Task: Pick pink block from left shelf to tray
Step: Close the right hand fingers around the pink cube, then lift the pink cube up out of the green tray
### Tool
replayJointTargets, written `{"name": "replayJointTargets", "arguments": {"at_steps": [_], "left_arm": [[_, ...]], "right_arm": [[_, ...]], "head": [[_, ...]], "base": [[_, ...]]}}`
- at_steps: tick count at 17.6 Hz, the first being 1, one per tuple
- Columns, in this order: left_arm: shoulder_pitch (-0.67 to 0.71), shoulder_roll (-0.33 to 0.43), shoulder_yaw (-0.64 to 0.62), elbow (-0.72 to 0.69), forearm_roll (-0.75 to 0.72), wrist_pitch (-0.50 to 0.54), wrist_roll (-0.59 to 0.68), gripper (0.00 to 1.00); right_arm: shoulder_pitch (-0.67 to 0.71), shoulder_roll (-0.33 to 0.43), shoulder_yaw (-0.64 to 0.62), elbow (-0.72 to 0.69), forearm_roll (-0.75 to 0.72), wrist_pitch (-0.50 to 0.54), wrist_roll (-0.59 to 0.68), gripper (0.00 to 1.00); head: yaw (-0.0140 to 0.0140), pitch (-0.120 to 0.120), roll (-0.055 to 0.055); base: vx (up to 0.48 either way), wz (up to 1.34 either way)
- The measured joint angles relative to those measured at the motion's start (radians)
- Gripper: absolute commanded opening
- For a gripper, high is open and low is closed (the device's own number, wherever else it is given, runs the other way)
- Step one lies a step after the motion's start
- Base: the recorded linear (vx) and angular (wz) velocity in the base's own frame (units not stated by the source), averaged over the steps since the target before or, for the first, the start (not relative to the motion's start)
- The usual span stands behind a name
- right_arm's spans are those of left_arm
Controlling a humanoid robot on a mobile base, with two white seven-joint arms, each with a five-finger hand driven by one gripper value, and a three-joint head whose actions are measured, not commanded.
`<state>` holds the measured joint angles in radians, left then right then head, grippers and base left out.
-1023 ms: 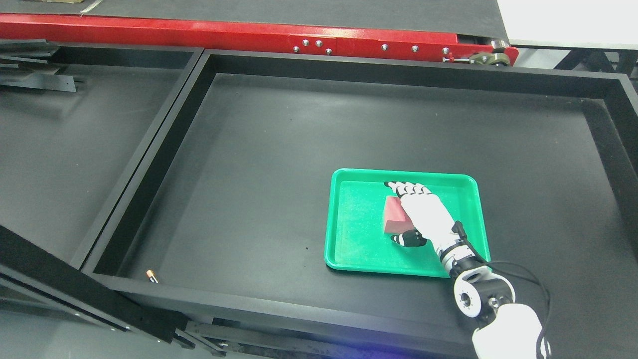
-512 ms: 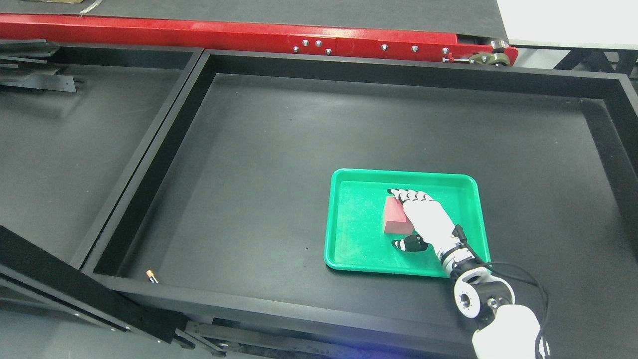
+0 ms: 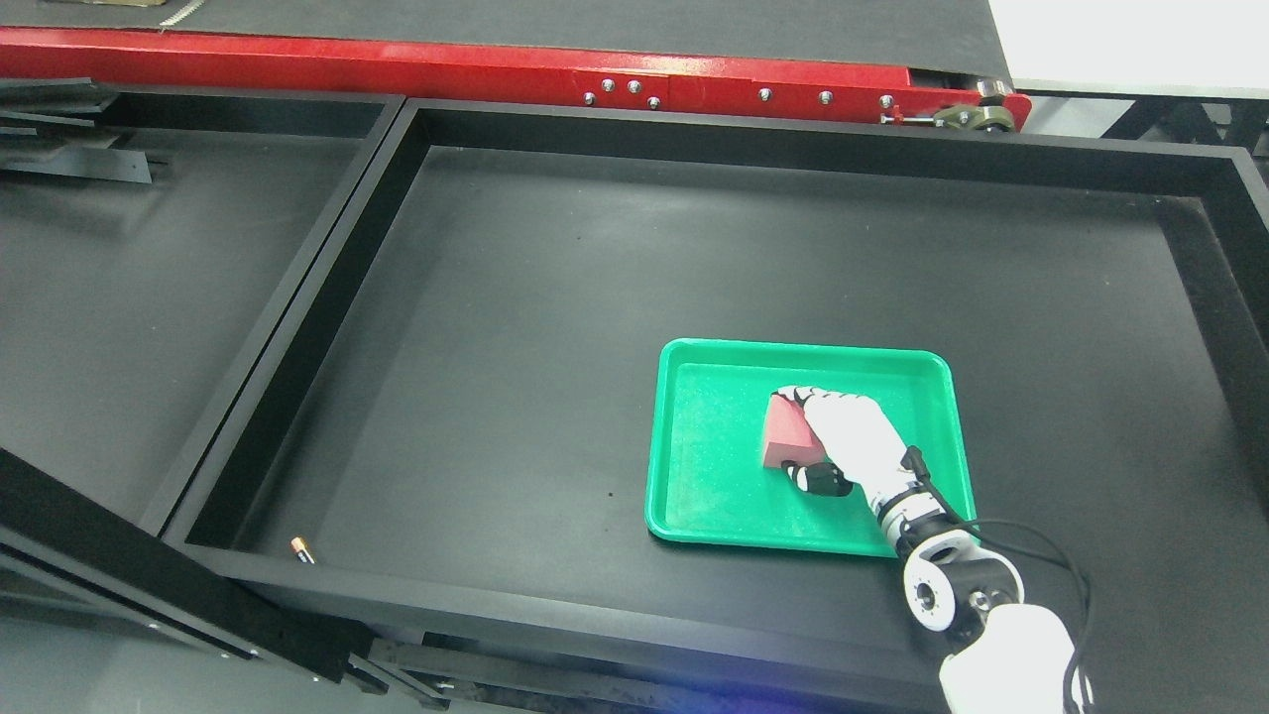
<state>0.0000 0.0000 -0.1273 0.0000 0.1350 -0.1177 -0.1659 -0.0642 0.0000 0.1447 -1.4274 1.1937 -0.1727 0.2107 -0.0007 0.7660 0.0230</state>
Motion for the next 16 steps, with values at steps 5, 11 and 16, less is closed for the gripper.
{"name": "replayJointTargets", "arguments": {"at_steps": [5,11,16], "left_arm": [[0.0,0.0,0.0,0.0,0.0,0.0,0.0,1.0],[0.0,0.0,0.0,0.0,0.0,0.0,0.0,1.0],[0.0,0.0,0.0,0.0,0.0,0.0,0.0,1.0]], "right_arm": [[-0.005,0.0,-0.015,0.001,-0.034,-0.034,-0.015,0.04],[0.004,0.0,-0.094,-0.037,-0.194,-0.194,-0.083,0.06],[0.04,-0.011,-0.165,-0.076,-0.321,-0.32,-0.093,0.06]], "head": [[0.0,0.0,0.0],[0.0,0.0,0.0],[0.0,0.0,0.0]], "base": [[0.0,0.0],[0.0,0.0],[0.0,0.0]]}}
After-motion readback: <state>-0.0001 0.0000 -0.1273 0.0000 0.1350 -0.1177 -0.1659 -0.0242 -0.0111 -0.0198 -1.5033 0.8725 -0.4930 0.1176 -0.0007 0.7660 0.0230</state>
